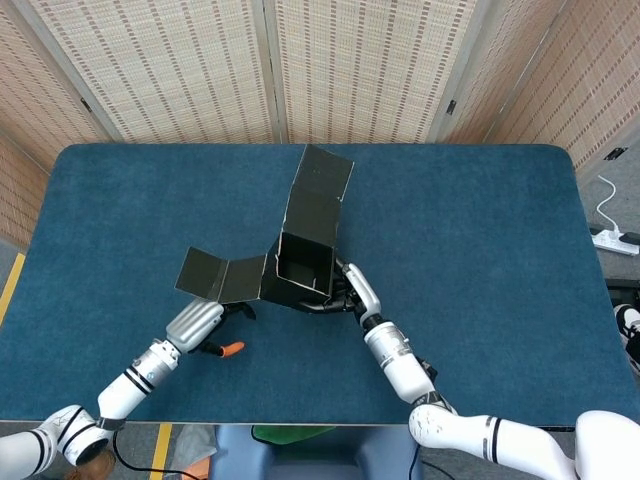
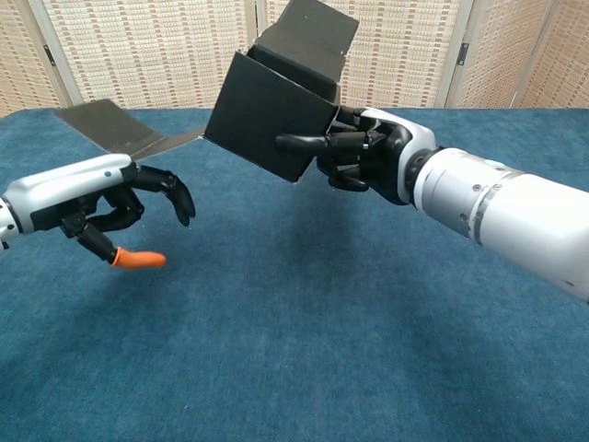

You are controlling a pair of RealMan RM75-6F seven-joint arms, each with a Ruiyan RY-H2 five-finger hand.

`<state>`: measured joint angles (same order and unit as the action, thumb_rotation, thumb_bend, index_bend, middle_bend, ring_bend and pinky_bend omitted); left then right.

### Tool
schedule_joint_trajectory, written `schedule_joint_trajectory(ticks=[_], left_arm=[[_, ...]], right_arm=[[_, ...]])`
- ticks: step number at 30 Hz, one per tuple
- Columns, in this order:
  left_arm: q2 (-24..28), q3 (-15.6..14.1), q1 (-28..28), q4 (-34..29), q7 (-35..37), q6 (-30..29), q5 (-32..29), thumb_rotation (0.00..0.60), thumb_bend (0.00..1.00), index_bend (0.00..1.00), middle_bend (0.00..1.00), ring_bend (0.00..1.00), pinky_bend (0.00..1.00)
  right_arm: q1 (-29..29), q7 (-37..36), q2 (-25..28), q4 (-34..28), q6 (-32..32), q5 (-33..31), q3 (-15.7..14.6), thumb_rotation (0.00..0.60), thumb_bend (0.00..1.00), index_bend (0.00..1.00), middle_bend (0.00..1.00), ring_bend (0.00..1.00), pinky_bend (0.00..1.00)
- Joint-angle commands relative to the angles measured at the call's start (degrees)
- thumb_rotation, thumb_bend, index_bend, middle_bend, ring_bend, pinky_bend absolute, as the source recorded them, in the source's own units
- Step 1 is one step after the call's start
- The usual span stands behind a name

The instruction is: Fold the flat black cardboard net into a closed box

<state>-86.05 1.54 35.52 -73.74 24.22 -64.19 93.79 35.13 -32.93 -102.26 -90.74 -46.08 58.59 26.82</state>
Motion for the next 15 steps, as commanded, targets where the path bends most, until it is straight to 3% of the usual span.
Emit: schedule_joint_trajectory(ticks=[1,6,15], left_arm=[[-3.86,2.66,-2.60,4.22,-1.83,-8.31,-0.84,0.600,0.29,0.39,0.45,0.89,0.94],[-5.37,3.87,-4.15,7.61,0.58,-16.32,0.90,0.600,0.32,0.39,0.45,0.89,0.94],[-3.26,3.56,-2.63,6.86,1.57,-20.82,5.43,0.600,0.33,0.43,0.48,0.89,0.94]], right_arm=[[-0.66,-0.31,0.79,-0.75,-0.03,0.48,-1.00,0.600,0.19,0.55,0.67,0.78,1.00],[-1.45,-0.55,1.83,-1.46,-0.12,1.07,-2.56,0.600,0.19,0.55,0.67,0.78,1.00],[-1.61,-0.16,1.06,-0.83,-0.52,2.92,-5.34,0.600,0.19,0.55,0.67,0.78,1.00]])
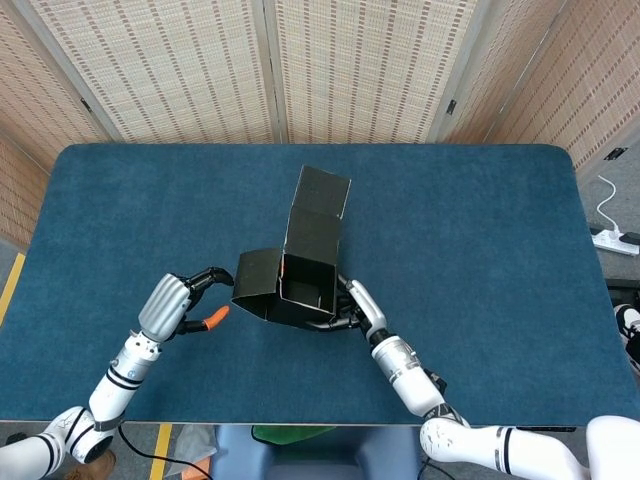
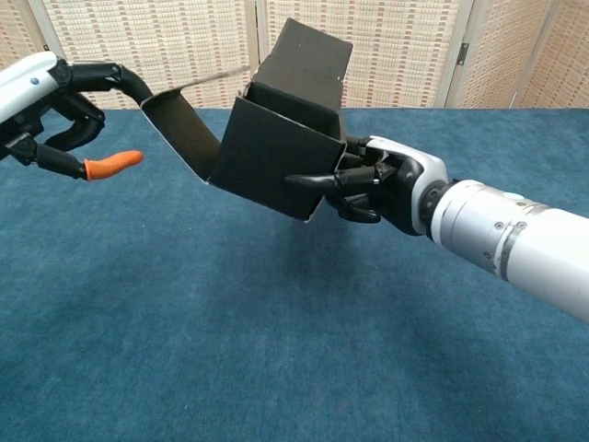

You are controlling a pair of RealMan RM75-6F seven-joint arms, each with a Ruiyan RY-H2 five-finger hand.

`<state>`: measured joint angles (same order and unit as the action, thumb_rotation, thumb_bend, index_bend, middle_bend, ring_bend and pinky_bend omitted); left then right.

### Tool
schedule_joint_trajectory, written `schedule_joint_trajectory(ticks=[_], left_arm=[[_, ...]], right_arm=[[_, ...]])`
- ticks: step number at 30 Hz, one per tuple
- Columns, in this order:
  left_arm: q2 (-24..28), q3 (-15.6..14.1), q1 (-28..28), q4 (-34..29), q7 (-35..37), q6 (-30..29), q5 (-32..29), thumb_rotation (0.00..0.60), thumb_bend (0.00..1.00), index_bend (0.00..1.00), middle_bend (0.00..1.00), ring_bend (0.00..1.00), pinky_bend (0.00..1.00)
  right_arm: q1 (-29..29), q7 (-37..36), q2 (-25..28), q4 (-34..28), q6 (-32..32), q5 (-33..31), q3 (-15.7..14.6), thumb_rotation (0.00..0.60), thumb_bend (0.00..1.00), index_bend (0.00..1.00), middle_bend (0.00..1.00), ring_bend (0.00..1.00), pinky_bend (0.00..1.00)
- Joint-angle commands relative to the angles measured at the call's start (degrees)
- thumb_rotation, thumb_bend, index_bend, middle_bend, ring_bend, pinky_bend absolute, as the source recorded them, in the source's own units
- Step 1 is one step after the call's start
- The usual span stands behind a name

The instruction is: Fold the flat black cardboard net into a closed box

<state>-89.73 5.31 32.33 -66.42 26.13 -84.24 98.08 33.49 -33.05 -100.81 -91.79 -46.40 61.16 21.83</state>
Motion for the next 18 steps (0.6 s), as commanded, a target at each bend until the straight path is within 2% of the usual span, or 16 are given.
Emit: schedule_joint_trajectory(ticks=[1,14,18], left_arm=[[0.32,-0.20,0.75,-0.50,-0.73,-1.10,1.49,0.600,0.33,0.43,0.48,0.89,0.94],[-0.65,-1.12,4.63,3.55,-7.07,-1.96,6.26,0.600,0.33,0.42,0.47,0.89,0.94],[-0.18,-1.76,5.47,4.17,-8.12,-1.84,7.07,0.600,0.33,0.39,0.42,0.87,0.94]], right_arm=[[0.07,0.02,-0.63,0.39,-0.30,0.59,-0.57,0.600,0.19,0.55,0.67,0.78,1.00],[0.92,0.44,-3.21,2.87,-0.41,3.66,-3.18,0.600,0.19,0.55,0.66,0.78,1.00],[1.25,0.70,-3.72,4.12,-0.34,4.53,-3.77,0.600,0.19,0.55,0.66,0.78,1.00]])
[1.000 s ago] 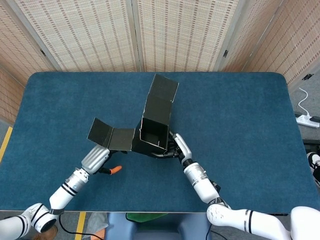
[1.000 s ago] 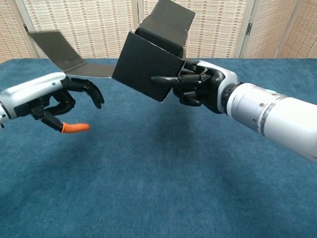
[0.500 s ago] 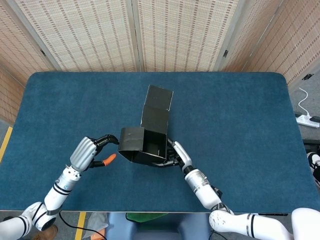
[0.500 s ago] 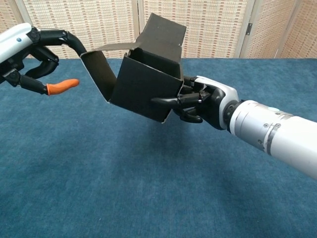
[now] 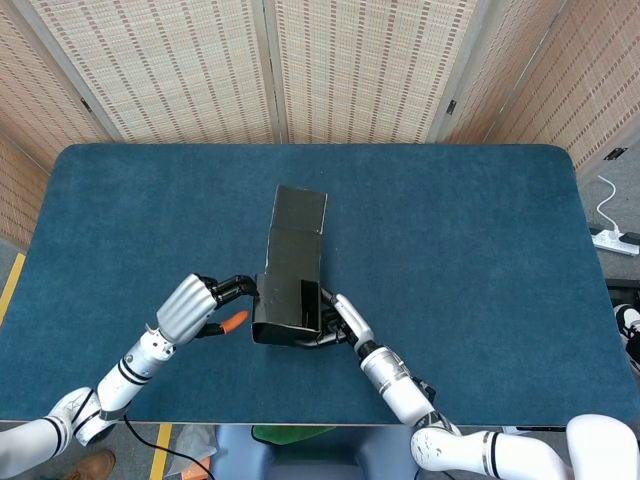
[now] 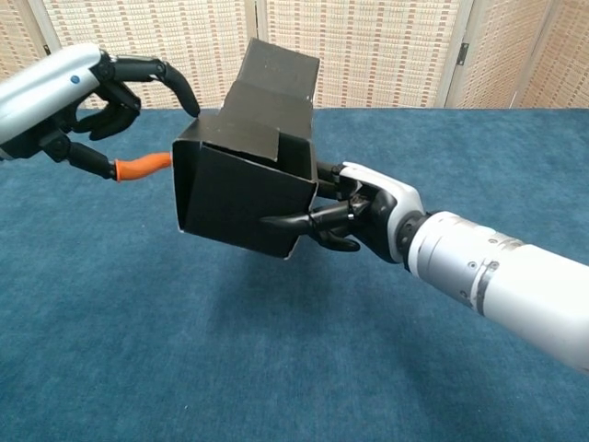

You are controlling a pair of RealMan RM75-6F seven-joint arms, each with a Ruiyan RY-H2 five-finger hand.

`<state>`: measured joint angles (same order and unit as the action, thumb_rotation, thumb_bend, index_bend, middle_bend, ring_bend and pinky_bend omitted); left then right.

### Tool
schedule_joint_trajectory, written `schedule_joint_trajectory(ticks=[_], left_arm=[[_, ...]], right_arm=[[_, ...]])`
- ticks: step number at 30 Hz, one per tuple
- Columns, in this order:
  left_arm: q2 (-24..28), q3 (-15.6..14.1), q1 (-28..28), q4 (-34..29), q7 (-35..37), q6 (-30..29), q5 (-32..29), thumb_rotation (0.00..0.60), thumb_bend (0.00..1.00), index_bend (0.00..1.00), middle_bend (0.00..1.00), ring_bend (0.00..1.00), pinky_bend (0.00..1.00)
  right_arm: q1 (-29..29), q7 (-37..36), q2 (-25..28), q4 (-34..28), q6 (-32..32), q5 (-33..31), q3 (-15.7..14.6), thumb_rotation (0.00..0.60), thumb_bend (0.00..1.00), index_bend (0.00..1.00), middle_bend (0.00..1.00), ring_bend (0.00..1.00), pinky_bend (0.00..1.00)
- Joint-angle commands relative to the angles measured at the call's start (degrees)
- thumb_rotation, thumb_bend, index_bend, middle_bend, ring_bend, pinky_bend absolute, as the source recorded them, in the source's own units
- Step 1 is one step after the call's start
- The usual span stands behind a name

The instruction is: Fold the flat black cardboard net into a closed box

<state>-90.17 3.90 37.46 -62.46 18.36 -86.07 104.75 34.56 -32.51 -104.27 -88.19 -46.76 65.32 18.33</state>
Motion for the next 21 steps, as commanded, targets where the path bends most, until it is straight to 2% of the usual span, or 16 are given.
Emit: schedule_joint_trajectory(ticks=[1,10,21], left_arm=[[0.32,-0.50,0.45,0.36,-0.52,-0.21,0.68,0.600,0.33,0.39,0.42,0.87,0.94],[0.75,-2.52,2.17,3.17,-2.95,-0.18,3.23,0.600,0.33,0.38,0.39,0.87,0.94],[-0.95,-4.91,2.87,8.28,-2.95,-1.50,4.85,0.600,0.33,0.44,0.42,0.87,0.93]], right_arm=[[0.24,0.21,-0.38,0.77,0.01,0.51,-0.37,0.600,0.19,0.55,0.66,0.78,1.00],[1.02,1.32,-1.58,2.92,0.44,1.61,-1.67,0.600,0.19,0.55,0.66,0.78,1.00],[1.91,2.81,-2.92,5.65,0.62,2.03,-2.26,0.600,0.19,0.55,0.66,0.78,1.00]])
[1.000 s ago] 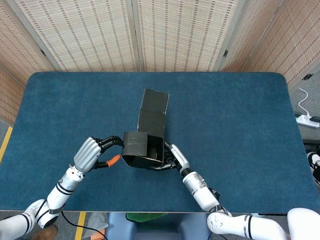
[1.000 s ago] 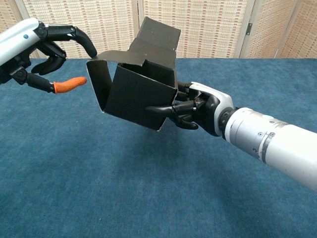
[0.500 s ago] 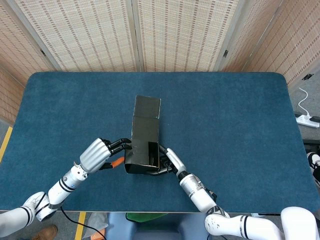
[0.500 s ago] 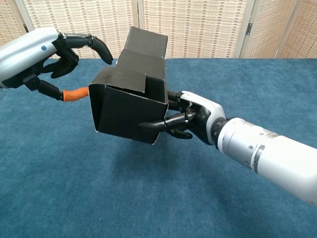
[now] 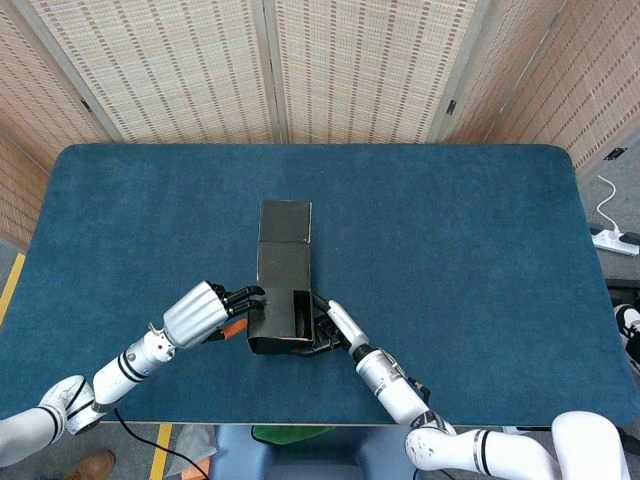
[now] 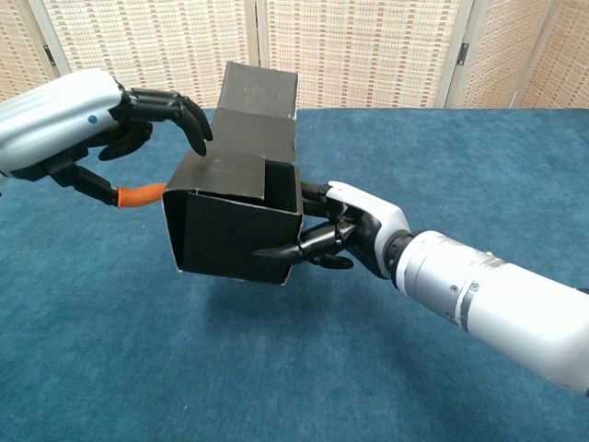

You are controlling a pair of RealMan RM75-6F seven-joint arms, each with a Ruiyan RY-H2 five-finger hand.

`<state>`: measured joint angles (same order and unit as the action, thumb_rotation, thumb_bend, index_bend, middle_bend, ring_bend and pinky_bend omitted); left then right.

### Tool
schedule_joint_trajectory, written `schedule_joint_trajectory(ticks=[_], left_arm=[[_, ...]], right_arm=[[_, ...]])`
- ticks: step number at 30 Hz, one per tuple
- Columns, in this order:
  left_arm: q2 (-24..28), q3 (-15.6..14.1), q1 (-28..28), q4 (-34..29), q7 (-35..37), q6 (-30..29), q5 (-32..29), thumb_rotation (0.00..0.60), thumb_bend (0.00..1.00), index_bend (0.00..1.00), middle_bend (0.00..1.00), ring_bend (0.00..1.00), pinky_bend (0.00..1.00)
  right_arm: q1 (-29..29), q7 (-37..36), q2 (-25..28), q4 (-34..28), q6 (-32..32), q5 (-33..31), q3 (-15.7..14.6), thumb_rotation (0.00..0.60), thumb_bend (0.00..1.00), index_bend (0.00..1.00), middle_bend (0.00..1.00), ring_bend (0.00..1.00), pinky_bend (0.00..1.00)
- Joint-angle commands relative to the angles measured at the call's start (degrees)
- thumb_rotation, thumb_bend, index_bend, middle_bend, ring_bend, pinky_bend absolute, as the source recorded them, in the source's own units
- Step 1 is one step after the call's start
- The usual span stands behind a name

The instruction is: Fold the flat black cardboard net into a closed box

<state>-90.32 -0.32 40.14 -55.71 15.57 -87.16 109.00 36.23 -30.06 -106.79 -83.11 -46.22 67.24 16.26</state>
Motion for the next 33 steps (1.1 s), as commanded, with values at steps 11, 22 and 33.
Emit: schedule_joint_trajectory(ticks=[11,22,33], left_arm=[[-4.63,-3.41,0.84,8.21,1.79,-0.59,1.56,0.600,0.33,0.47,0.45,0.87,0.93],[-6.97,-4.92,1.57,12.99,2.72,-0.61,1.42,0.600,0.33,0.47,0.45,0.87,0.92],[-12.06,-6.55,0.25,21.08,5.70,-1.95,0.62,0.600,0.33,0.47,0.45,0.87,0.92]], right_arm=[[1.07,1.32,-2.87,4.13,0.34,0.36,-0.69,0.600,0.19,0.55,0.66,0.78,1.00],[1.69,2.22,-4.59,7.94,0.51,1.66,-1.54,0.600,0.19,0.55,0.66,0.78,1.00],[2.39,0.64,-6.74,14.46,0.96,3.79,-2.22,0.600,0.19,0.55,0.65,0.78,1.00]])
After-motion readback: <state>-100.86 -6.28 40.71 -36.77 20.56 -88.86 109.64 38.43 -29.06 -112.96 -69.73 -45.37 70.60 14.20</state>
